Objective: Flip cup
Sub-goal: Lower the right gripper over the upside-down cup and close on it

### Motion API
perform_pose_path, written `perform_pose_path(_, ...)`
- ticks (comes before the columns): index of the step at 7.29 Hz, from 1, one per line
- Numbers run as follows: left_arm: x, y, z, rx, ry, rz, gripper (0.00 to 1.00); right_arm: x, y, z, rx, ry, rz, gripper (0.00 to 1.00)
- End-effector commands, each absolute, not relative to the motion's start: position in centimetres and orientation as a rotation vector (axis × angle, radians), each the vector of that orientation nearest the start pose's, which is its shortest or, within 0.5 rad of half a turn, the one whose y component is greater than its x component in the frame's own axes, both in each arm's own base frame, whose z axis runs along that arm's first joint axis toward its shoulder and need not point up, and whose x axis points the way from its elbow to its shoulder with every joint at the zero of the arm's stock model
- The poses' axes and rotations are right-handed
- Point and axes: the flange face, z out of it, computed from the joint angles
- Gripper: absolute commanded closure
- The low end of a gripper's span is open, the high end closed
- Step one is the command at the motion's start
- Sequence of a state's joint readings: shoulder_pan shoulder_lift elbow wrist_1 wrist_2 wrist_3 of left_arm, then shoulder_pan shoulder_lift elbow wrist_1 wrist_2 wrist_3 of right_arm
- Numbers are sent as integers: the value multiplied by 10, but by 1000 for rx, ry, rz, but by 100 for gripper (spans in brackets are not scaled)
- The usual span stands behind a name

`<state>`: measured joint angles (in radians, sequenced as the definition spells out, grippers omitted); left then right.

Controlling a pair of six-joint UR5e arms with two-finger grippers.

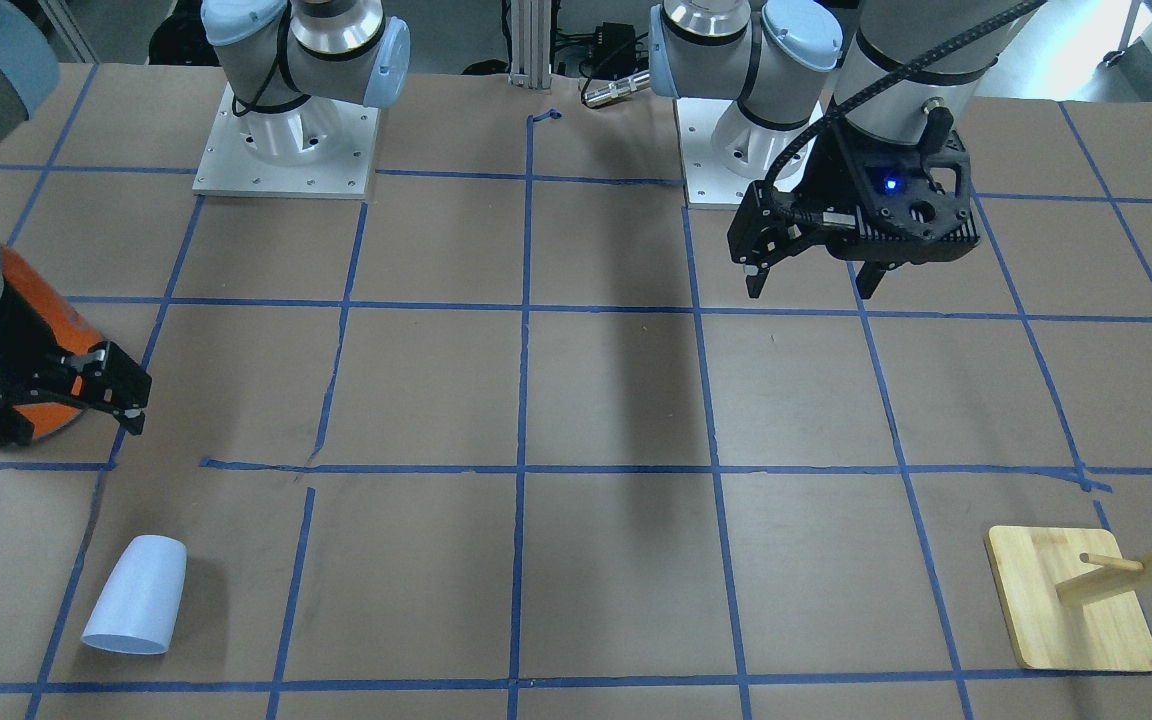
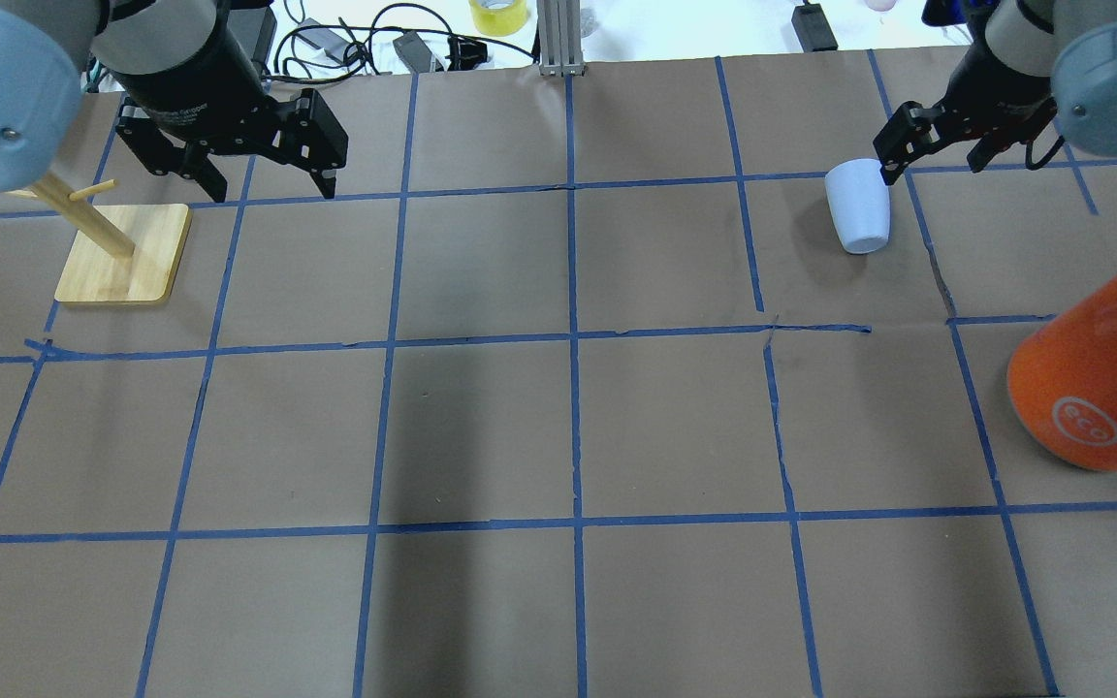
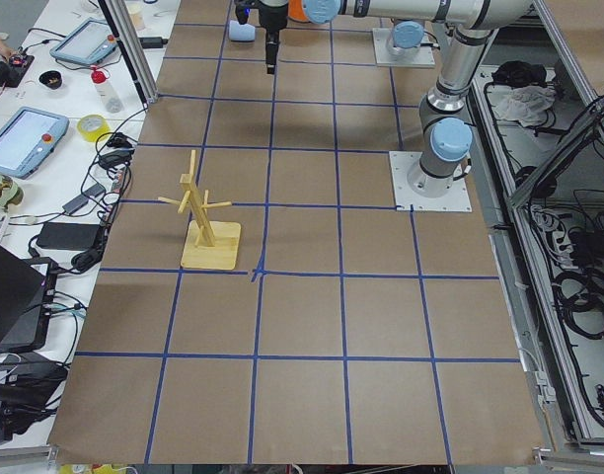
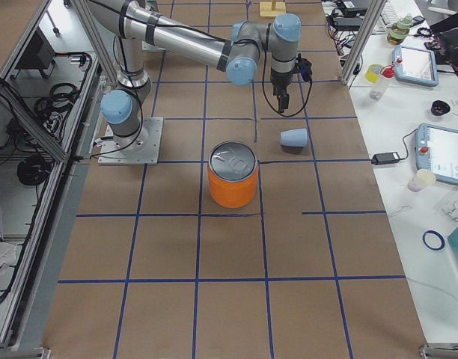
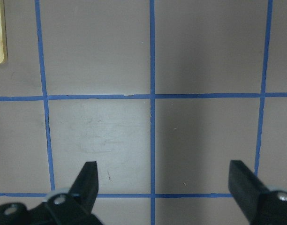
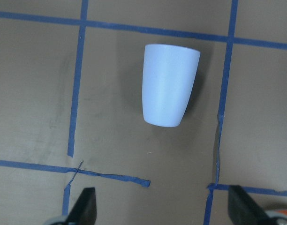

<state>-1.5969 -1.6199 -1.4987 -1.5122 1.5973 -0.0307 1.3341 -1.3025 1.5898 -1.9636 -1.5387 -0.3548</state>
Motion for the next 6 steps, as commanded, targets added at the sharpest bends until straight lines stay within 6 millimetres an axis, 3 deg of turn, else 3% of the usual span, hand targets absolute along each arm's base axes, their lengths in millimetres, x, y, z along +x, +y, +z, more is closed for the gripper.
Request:
perform_pose_path(1, -144, -517, 505, -9, 3114, -128, 0, -17, -649, 318, -187, 3142, -245, 0)
perform_pose_path(3, -144, -517, 505, -9, 3114, -128, 0, -21, -667, 277, -75, 3137, -237, 0)
perform_pose_path(4, -144, -517, 505, -9, 3114, -128, 0, -23, -679, 246, -48, 3131, -225, 0)
perform_pose_path(6, -144, -517, 505, -9, 3115, -128, 0, -24, -689, 219, -6, 3120, -253, 0)
